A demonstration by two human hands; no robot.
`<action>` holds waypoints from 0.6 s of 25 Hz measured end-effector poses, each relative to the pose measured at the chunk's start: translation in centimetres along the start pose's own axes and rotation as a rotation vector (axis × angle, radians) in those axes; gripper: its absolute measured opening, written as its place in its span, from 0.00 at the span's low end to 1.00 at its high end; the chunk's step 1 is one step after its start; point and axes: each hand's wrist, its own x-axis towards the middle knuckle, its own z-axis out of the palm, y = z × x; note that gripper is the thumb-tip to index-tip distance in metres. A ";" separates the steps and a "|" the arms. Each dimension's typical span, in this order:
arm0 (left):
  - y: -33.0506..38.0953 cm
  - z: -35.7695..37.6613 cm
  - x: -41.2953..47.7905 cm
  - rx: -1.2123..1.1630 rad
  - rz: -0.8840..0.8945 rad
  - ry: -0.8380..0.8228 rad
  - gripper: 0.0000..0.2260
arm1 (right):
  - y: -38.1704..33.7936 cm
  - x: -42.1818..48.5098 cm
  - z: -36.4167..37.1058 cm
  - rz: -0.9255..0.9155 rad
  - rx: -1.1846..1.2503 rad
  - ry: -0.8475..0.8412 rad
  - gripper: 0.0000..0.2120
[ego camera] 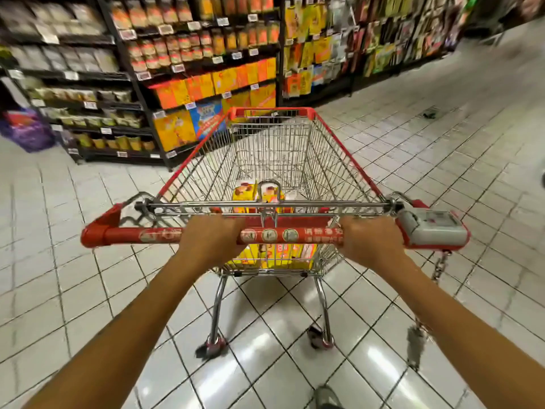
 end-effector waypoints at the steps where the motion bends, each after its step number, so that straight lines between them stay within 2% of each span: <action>1: 0.4 0.0 1.3 0.022 0.008 -0.032 0.13 | 0.9 0.3 0.5 0.014 -0.013 -0.003 0.17; 6: 3.5 0.7 9.6 0.025 0.020 -0.054 0.15 | 7.7 3.9 3.8 0.016 -0.007 -0.107 0.14; 9: 6.4 1.2 16.1 0.008 0.012 -0.036 0.18 | 14.1 7.6 6.5 0.054 -0.050 -0.278 0.16; 15: 13.3 2.4 30.7 0.033 -0.112 0.028 0.20 | 28.4 15.8 14.8 -0.056 -0.079 -0.242 0.15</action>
